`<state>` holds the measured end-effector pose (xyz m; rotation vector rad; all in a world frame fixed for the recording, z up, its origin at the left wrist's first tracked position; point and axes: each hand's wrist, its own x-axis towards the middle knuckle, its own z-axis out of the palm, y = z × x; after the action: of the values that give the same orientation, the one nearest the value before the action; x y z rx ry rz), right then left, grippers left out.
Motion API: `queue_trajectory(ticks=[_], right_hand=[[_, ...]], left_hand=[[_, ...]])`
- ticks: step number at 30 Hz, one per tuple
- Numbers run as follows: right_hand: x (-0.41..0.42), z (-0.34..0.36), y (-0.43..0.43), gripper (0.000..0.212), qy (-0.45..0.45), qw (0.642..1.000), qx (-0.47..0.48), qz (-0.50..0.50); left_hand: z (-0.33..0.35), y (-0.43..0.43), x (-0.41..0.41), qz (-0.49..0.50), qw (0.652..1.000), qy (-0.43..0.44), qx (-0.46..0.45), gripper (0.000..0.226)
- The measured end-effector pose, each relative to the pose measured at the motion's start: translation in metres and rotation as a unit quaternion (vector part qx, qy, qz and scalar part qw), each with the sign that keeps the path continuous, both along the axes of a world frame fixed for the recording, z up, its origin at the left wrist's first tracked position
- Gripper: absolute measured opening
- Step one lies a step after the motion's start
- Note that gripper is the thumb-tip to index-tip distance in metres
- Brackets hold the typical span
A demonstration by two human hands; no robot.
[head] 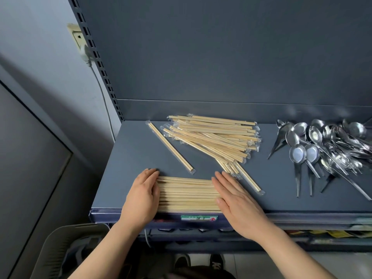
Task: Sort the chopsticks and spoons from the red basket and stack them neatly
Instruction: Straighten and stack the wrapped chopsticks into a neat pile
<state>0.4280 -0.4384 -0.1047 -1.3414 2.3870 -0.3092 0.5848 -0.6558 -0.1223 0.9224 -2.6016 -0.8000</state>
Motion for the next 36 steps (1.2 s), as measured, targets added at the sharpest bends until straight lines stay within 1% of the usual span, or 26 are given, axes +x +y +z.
queue_trajectory(ticks=[2,3,4,6,7,9,11,13,15,17,19,20,21,22,23,24,26,28,30,33,34,36], right_hand=[[0.000,0.002,0.000,0.072,-0.015,1.000,-0.004,-0.001],[0.001,0.002,0.001,0.072,-0.014,1.000,0.000,0.000],[0.001,0.002,0.002,0.071,-0.003,1.000,0.003,0.001],[0.002,0.003,0.003,0.069,0.040,0.999,-0.005,0.000],[0.002,0.004,0.002,0.070,0.058,0.998,-0.008,-0.004],[0.003,0.004,-0.004,0.069,0.072,0.997,0.000,-0.008],[0.004,0.002,-0.011,0.068,0.070,0.997,0.018,-0.007],[0.002,0.002,-0.013,0.070,0.061,0.998,0.035,-0.003],[0.000,0.003,-0.011,0.075,0.043,0.998,0.045,0.009],[-0.001,0.007,-0.009,0.077,-0.002,0.999,0.050,0.015],[-0.007,0.012,-0.011,0.066,-0.079,0.997,0.026,-0.003],[-0.012,0.015,-0.014,0.059,-0.100,0.995,-0.013,-0.022],[-0.020,0.018,-0.016,0.053,-0.089,0.993,-0.064,-0.045],[-0.029,0.020,-0.018,0.047,-0.058,0.990,-0.109,-0.069],[-0.039,0.023,-0.020,0.043,-0.026,0.986,-0.136,-0.091],[-0.048,0.025,-0.023,0.040,0.000,0.984,-0.144,-0.108],[-0.066,0.028,-0.030,0.037,0.034,0.982,-0.139,-0.119],[-0.080,0.030,-0.038,0.039,0.044,0.985,-0.123,-0.116],[-0.088,0.032,-0.047,0.043,0.047,0.987,-0.108,-0.108],[-0.096,0.030,-0.059,0.053,0.037,0.991,-0.080,-0.099],[-0.099,0.028,-0.061,0.056,0.034,0.992,-0.069,-0.095],[-0.103,0.025,-0.064,0.056,0.035,0.994,-0.055,-0.093]], left_hand=[[0.003,-0.001,0.003,-0.017,1.000,-0.015,0.010,0.039],[0.004,-0.003,0.005,-0.024,0.999,-0.029,-0.004,0.040],[0.005,-0.004,0.007,-0.026,0.998,-0.047,-0.044,0.042],[0.010,-0.005,0.007,-0.015,0.986,-0.092,-0.141,0.055],[0.013,-0.005,0.005,-0.010,0.980,-0.116,-0.160,0.062],[0.013,-0.003,-0.001,-0.028,0.975,-0.159,-0.154,0.077],[0.008,0.000,-0.004,-0.060,0.975,-0.181,-0.115,0.091],[0.004,-0.001,-0.003,-0.072,0.976,-0.184,-0.092,0.100],[0.004,-0.001,-0.001,-0.076,0.977,-0.177,-0.088,0.104],[0.006,0.000,0.001,-0.075,0.977,-0.181,-0.080,0.099],[0.012,-0.001,-0.001,-0.068,0.979,-0.178,-0.068,0.091],[0.017,-0.003,-0.003,-0.056,0.981,-0.171,-0.070,0.083],[0.022,-0.006,-0.006,-0.038,0.983,-0.160,-0.080,0.070],[0.027,-0.011,-0.011,-0.022,0.986,-0.139,-0.094,0.056],[0.031,-0.017,-0.017,-0.016,0.988,-0.107,-0.108,0.046],[0.035,-0.024,-0.026,-0.024,0.990,-0.077,-0.119,0.040],[0.037,-0.038,-0.046,-0.076,0.988,-0.054,-0.124,0.038],[0.036,-0.053,-0.069,-0.139,0.978,-0.063,-0.142,0.041],[0.035,-0.068,-0.089,-0.177,0.967,-0.085,-0.161,0.045],[0.030,-0.092,-0.105,-0.192,0.958,-0.127,-0.170,0.045],[0.027,-0.097,-0.107,-0.190,0.958,-0.132,-0.171,0.041],[0.024,-0.103,-0.105,-0.186,0.961,-0.107,-0.175,0.027]])
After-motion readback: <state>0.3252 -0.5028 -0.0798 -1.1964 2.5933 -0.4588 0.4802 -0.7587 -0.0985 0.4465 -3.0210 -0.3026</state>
